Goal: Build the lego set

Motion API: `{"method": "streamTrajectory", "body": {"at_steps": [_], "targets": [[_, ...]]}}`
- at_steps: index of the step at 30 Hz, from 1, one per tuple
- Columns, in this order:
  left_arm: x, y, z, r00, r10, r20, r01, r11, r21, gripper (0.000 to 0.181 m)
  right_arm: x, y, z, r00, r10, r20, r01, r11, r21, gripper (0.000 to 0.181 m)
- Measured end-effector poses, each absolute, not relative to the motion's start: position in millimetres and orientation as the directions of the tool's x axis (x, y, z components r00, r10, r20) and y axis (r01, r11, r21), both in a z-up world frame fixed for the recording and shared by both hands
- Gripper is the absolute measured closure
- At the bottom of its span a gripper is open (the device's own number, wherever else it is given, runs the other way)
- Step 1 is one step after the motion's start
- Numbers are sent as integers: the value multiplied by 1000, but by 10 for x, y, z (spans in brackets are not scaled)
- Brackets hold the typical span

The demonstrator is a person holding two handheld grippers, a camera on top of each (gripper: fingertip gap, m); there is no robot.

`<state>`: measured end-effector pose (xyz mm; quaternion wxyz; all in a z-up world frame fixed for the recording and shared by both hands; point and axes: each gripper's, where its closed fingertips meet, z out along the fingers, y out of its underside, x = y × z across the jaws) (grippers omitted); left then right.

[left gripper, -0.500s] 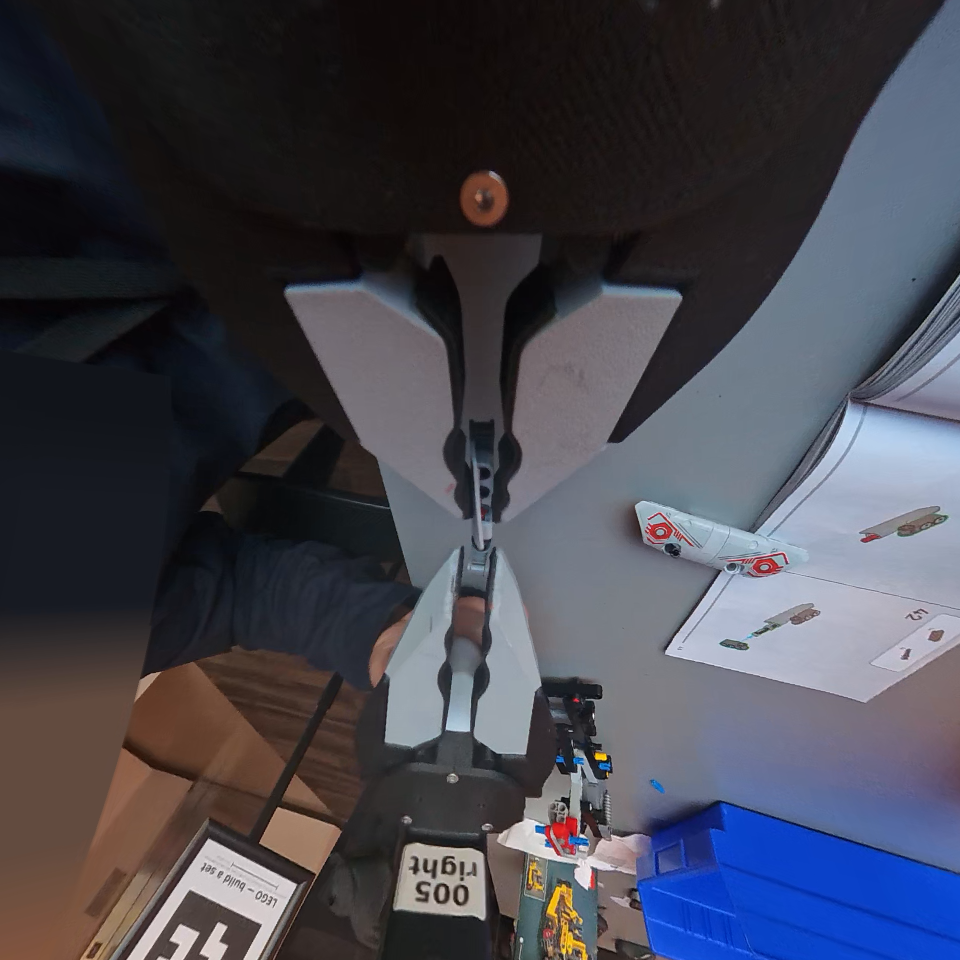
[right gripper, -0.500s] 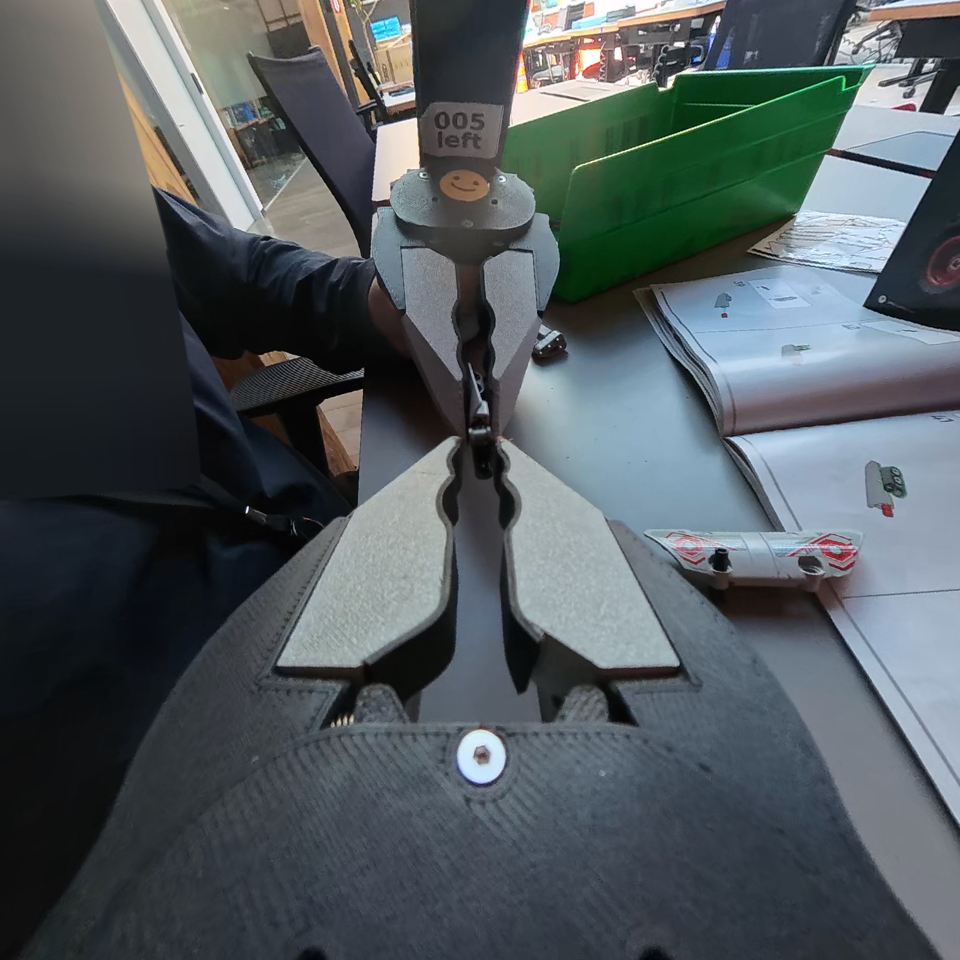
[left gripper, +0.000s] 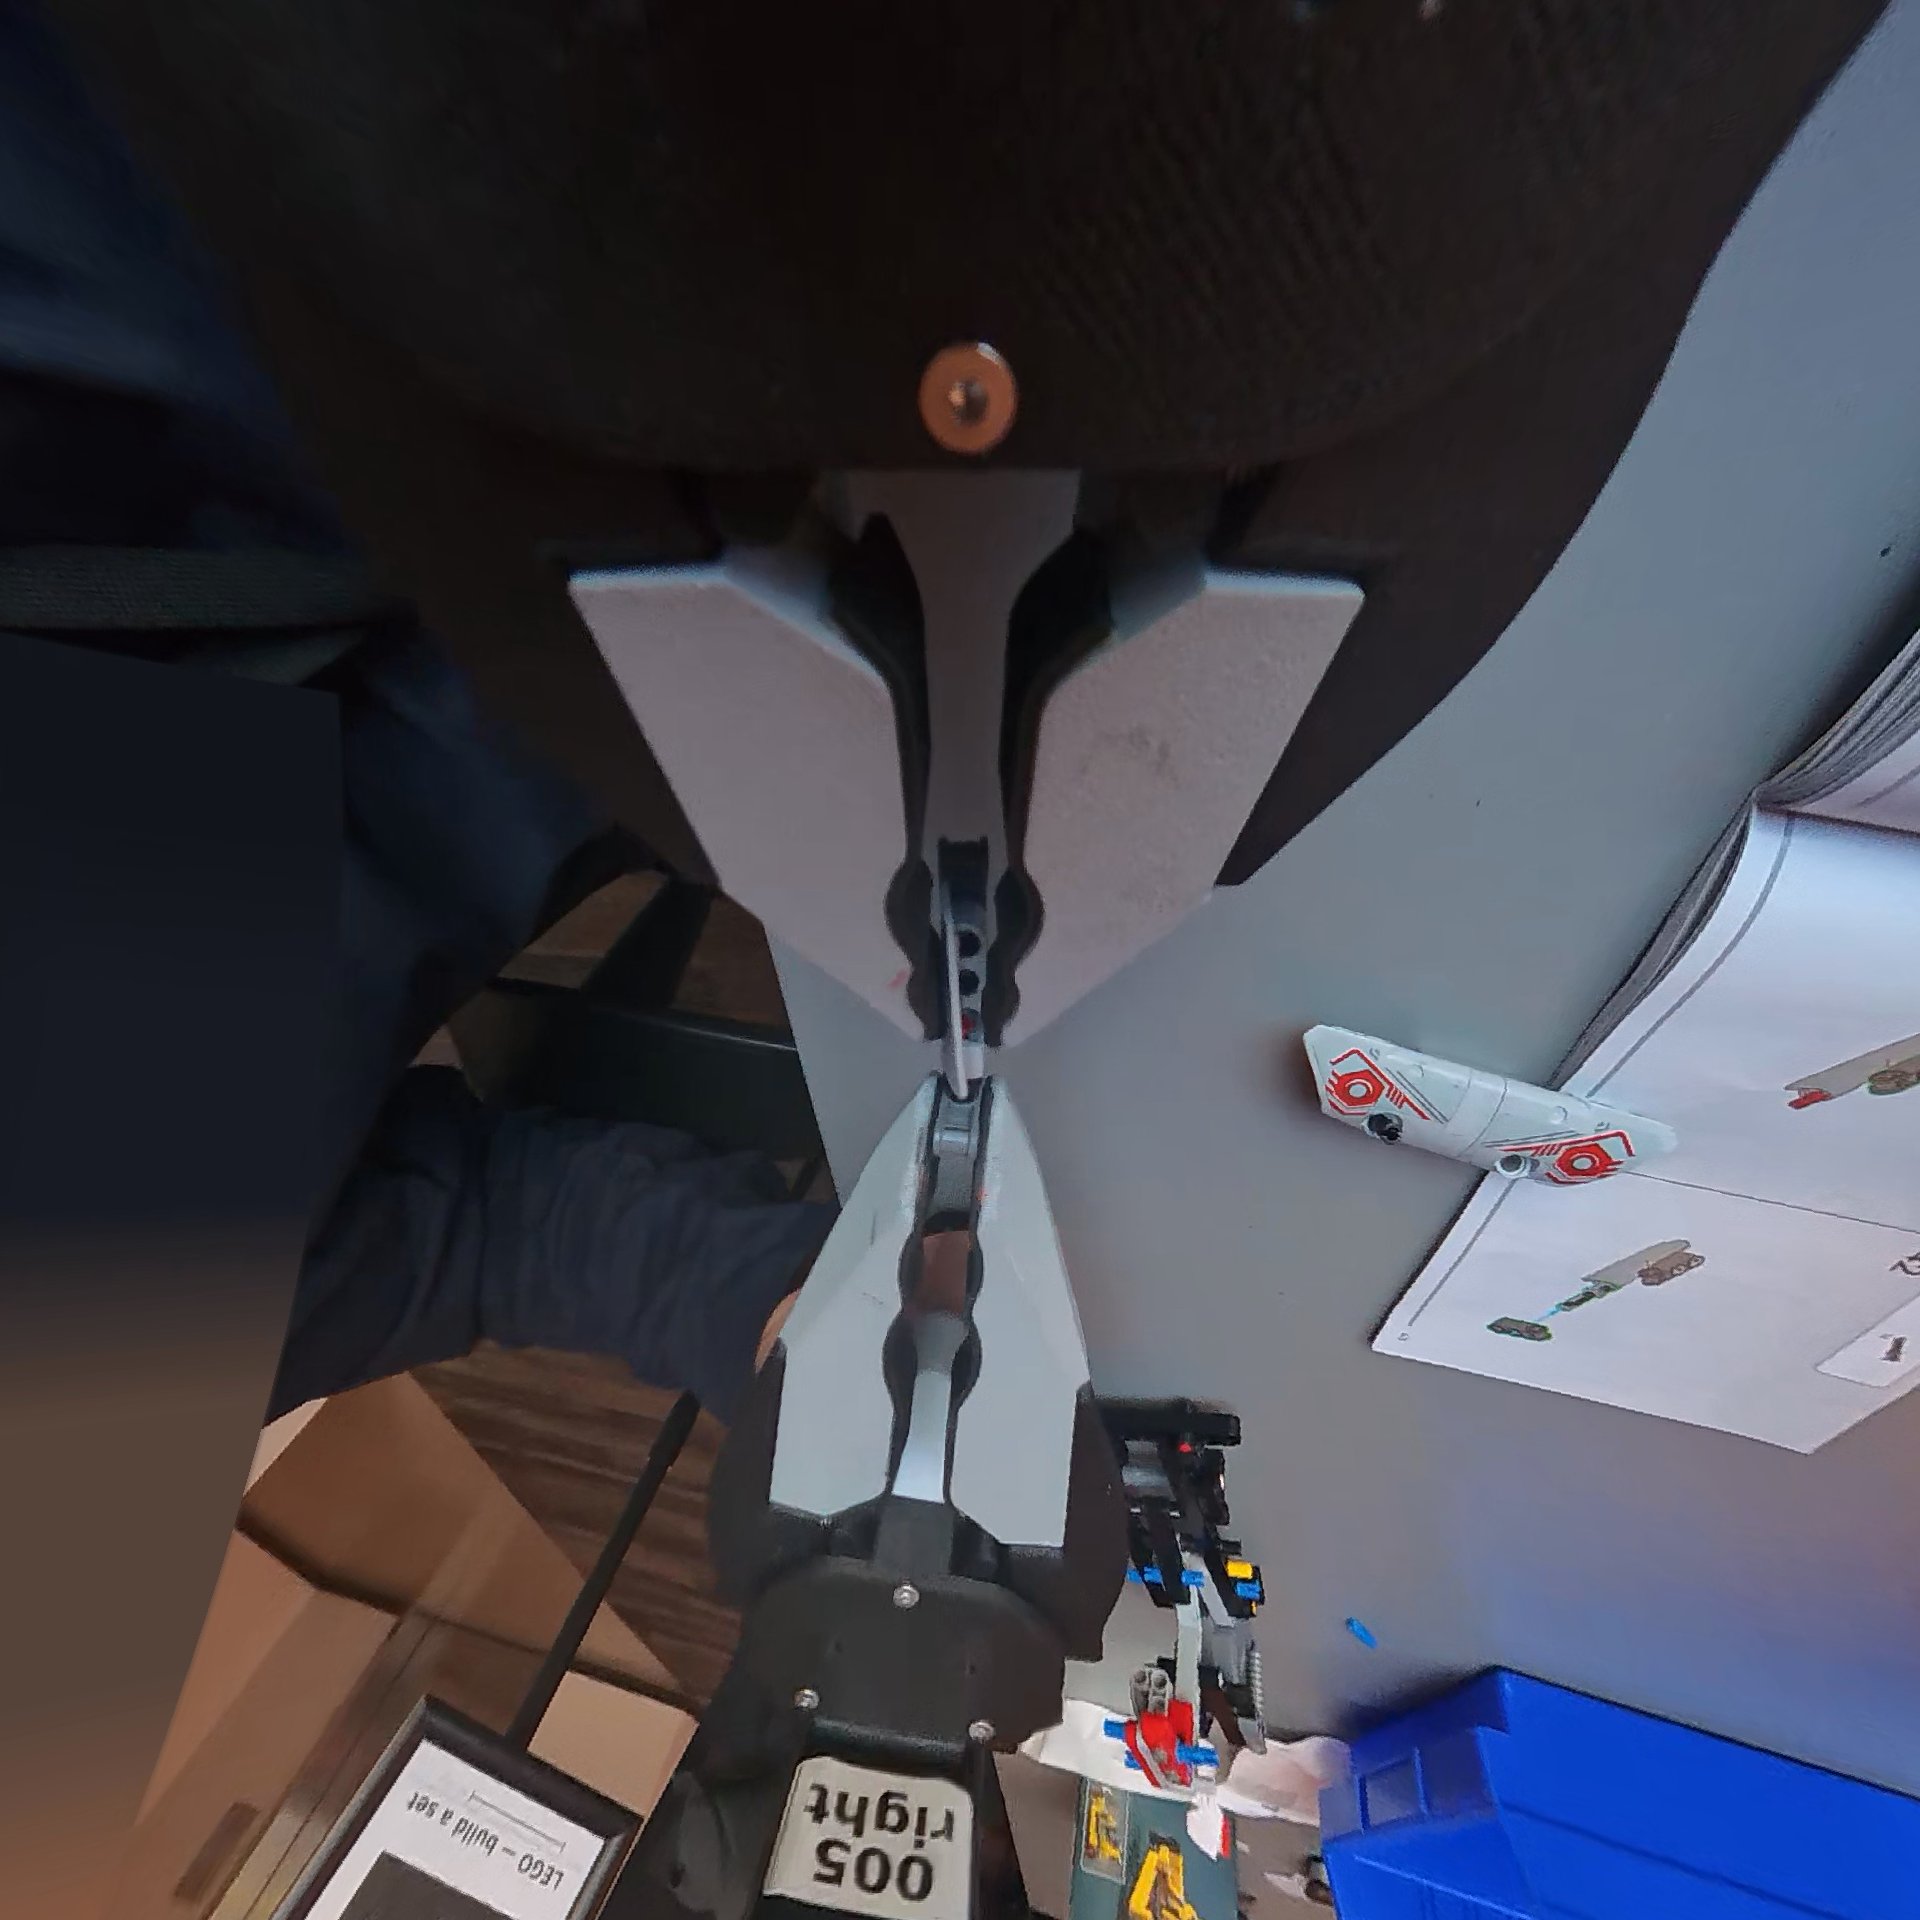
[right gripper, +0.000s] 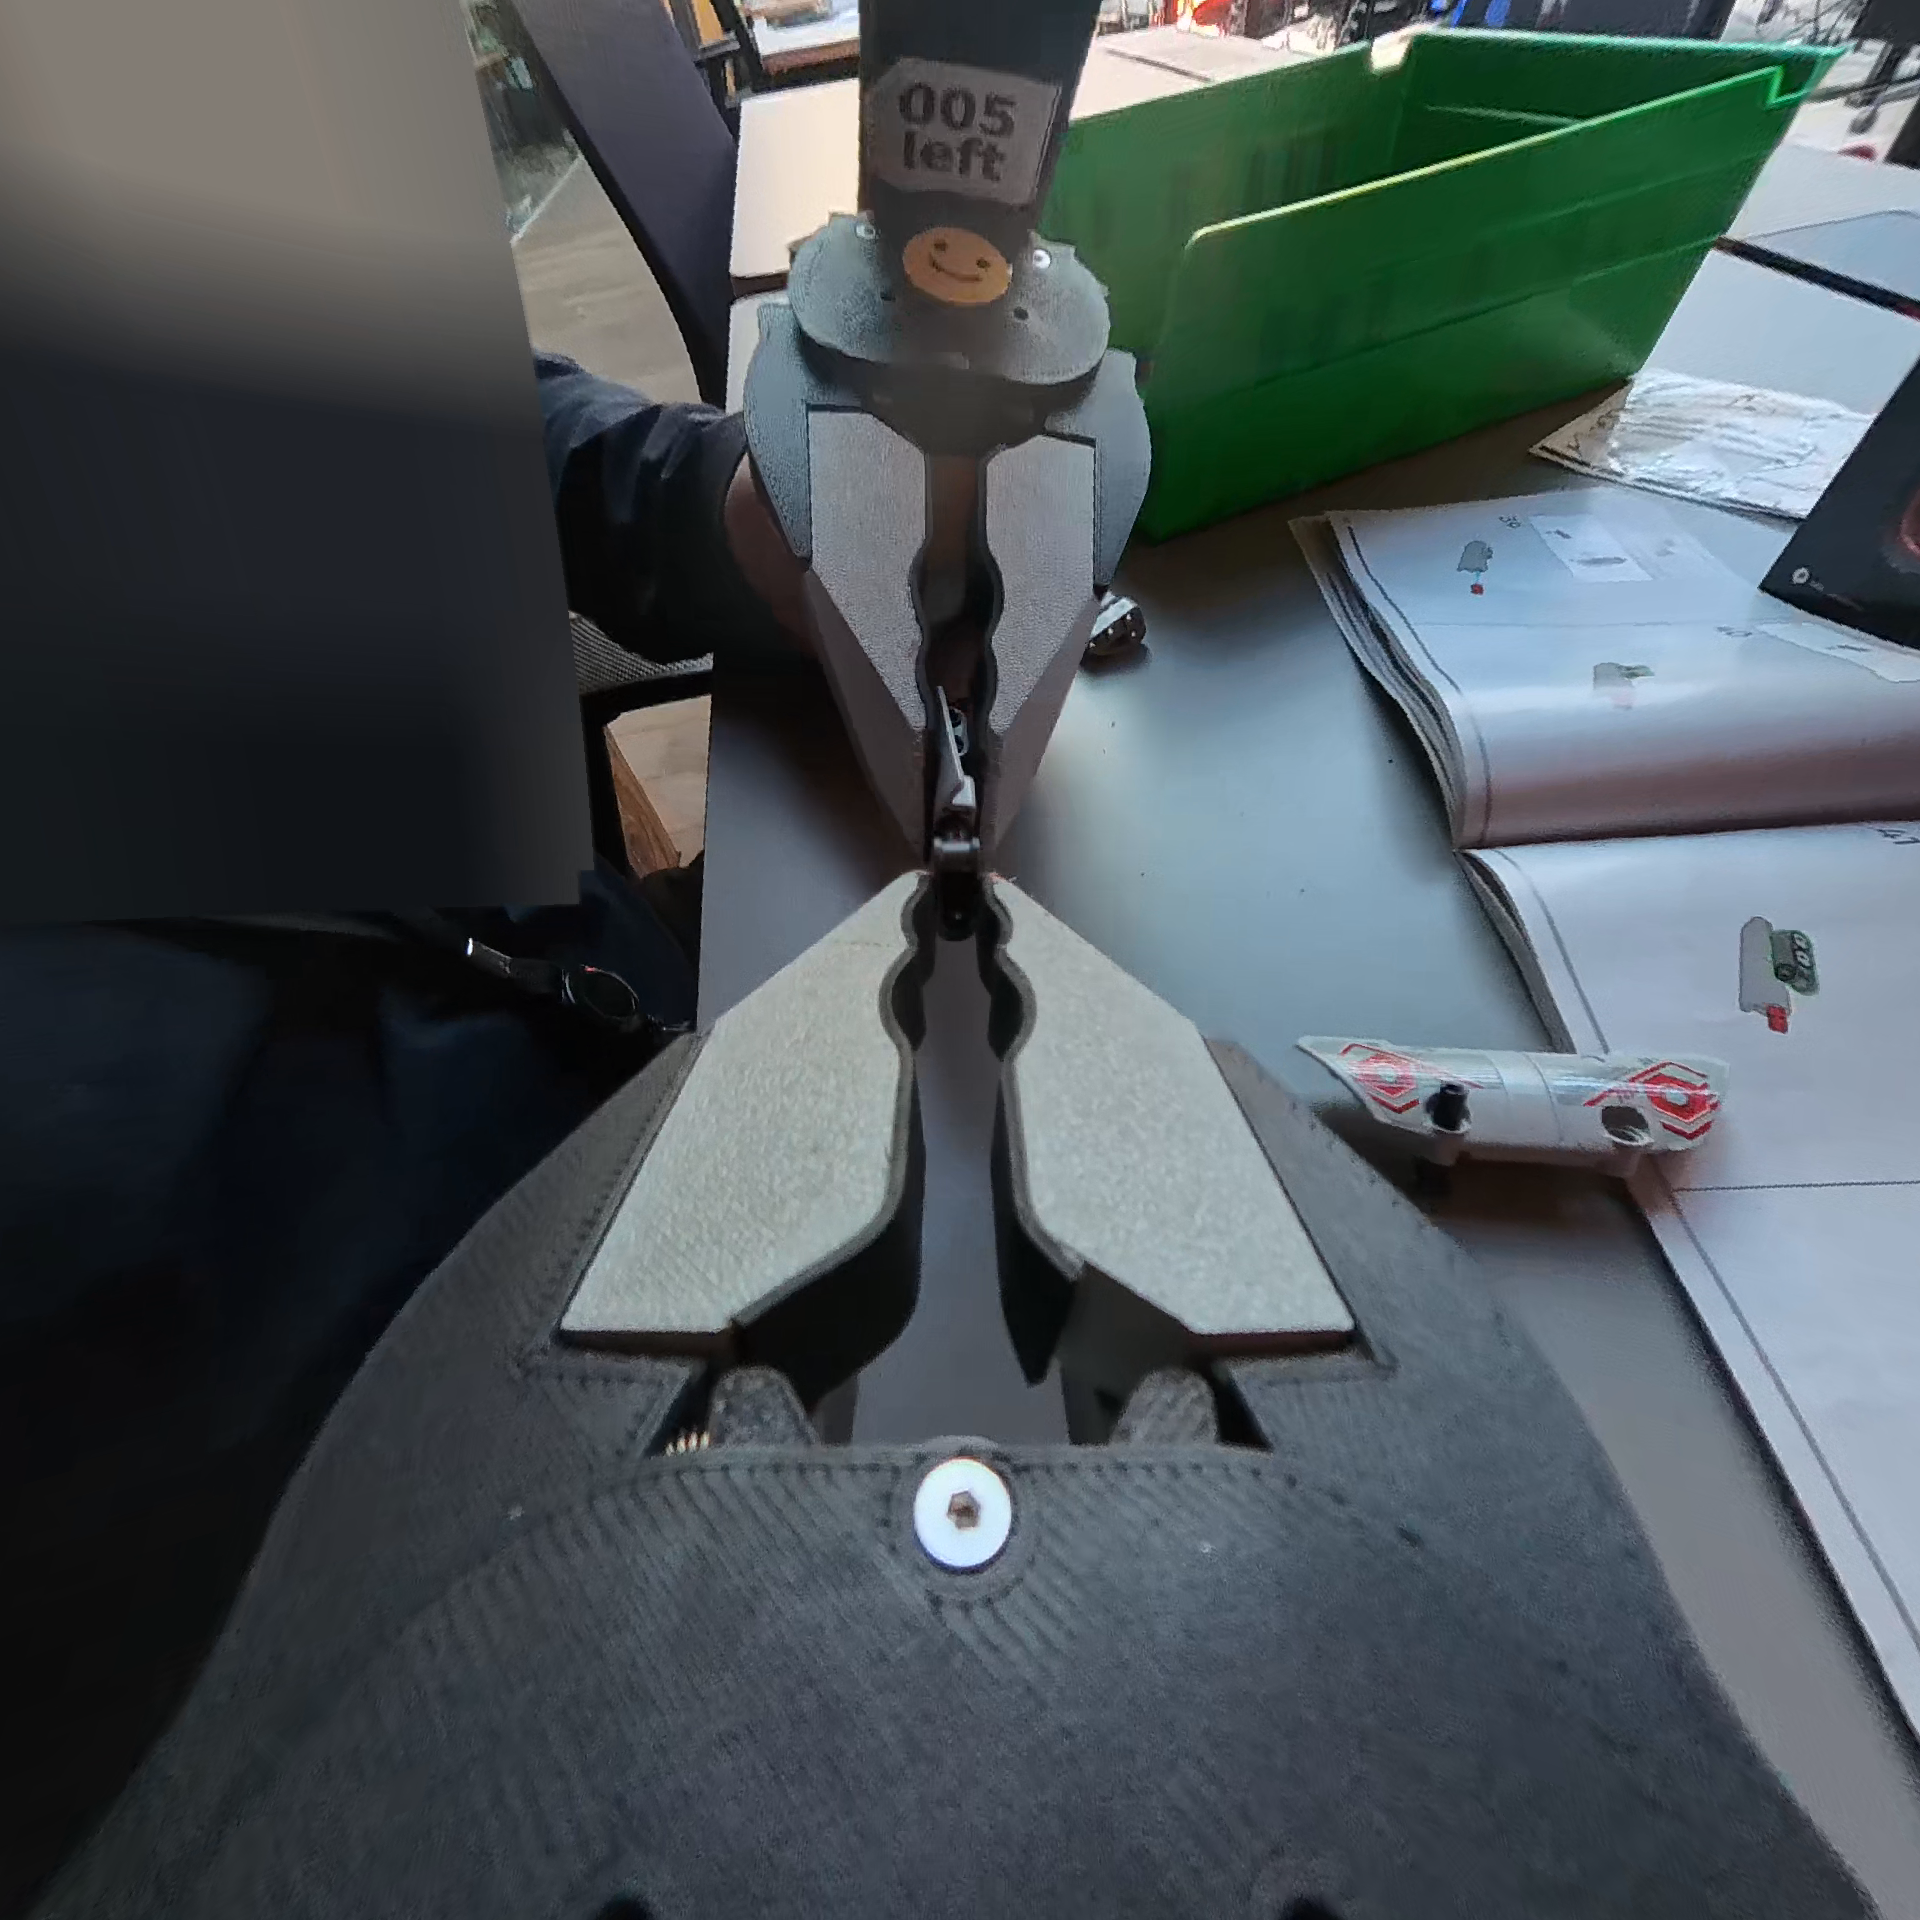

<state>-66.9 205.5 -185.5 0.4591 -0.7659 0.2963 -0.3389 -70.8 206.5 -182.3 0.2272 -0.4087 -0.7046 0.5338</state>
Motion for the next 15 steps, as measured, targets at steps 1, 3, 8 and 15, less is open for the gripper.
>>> {"method": "streamTrajectory", "body": {"at_steps": [1,3,8,15], "targets": [[-668,2055,-1856,592,-765,253,-140,-407,-903,178,-706,2063,-1830,-563,819,-111,334,103,-937,177],[-661,2046,-1874,581,-767,272,-143,-425,-894,178,-701,2059,-1842,-566,817,-112,341,108,-934,177],[-643,2017,-1923,575,-772,271,-173,-439,-882,178,-692,2019,-1901,-583,805,-108,367,142,-919,177],[-639,2024,-1935,581,-769,265,-181,-440,-880,178,-698,2011,-1916,-586,801,-121,380,140,-914,177]]}}
